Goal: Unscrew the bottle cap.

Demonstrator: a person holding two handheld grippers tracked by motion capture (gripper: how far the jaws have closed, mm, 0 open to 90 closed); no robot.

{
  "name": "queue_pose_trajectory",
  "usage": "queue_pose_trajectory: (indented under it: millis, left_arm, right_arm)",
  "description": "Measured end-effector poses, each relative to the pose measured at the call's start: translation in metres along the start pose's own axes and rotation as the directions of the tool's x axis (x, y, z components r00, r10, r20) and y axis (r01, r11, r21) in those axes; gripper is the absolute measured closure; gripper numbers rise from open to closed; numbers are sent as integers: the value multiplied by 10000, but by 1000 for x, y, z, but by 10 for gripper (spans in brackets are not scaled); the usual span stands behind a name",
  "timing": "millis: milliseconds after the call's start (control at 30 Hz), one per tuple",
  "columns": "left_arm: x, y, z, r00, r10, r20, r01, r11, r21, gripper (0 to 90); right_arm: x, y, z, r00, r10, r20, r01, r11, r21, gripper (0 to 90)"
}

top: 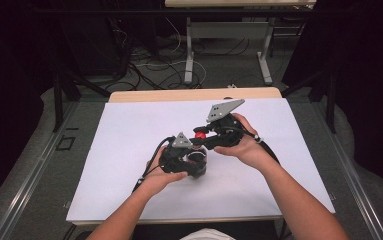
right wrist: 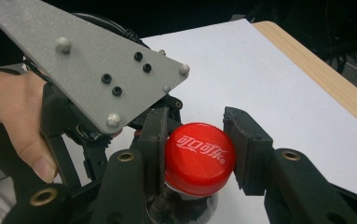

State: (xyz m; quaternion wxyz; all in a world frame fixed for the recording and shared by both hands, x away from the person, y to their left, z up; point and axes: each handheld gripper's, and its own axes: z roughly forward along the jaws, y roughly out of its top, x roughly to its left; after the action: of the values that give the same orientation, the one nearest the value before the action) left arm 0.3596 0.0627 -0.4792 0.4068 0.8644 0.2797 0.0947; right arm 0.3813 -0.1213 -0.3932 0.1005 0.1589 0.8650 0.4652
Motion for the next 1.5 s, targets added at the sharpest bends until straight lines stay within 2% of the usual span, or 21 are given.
queue_pose_trajectory:
  millis: [300,433,533,567,633,767,867,967,1000,1067,1167,1200,1500]
  left_arm:
    - [6,-2,-3,9994,-349,-52,349,9994,-86,300]
    - [8,-2,-4,9990,-419,-121,418,9991,-101,301]
    - [10,-1,-6,9994,-338,-36,338,9993,128,300]
    - [9,-2,-5,9991,-376,-179,375,9993,-33,300]
    - [10,-2,-5,9989,-419,-201,418,9991,-55,300]
    - [12,-1,-8,9990,-423,-123,424,9991,88,300]
    - [13,-2,-8,9985,-471,-283,466,9988,-175,300]
    - [14,-1,-9,9977,-620,-291,614,9979,-208,300]
    - [16,-1,-12,9984,-523,-221,522,9986,-44,300]
    - [17,-1,-11,9978,-574,-329,565,9981,-258,300]
    - [19,-1,-14,9970,-677,-381,668,9975,-224,300]
    - [19,-1,-14,9965,-732,-400,723,9971,-236,300]
    - [25,-1,-20,9949,-815,-593,794,9962,-366,300]
  right_arm:
    - [-1,-1,-5,9997,240,80,-241,9996,155,611]
    - [-1,-1,-5,9997,255,62,-256,9995,157,610]
    - [1,-1,-5,9996,213,175,-216,9997,126,610]
    - [1,0,-5,9997,208,141,-211,9996,202,610]
    - [3,0,-6,9995,213,220,-218,9995,227,610]
    - [6,1,-9,9990,270,355,-277,9994,197,610]
    - [7,0,-11,9985,250,484,-264,9993,274,611]
    - [9,-2,-12,9979,316,559,-334,9989,317,611]
    - [10,-3,-13,9979,308,564,-327,9989,346,610]
    - [11,-4,-14,9972,391,634,-417,9983,395,610]
    - [11,-7,-15,9970,463,622,-495,9975,504,610]
    - [12,-9,-15,9960,530,718,-560,9976,401,610]
    - [14,-20,-18,9891,948,1127,-1018,9931,581,611]
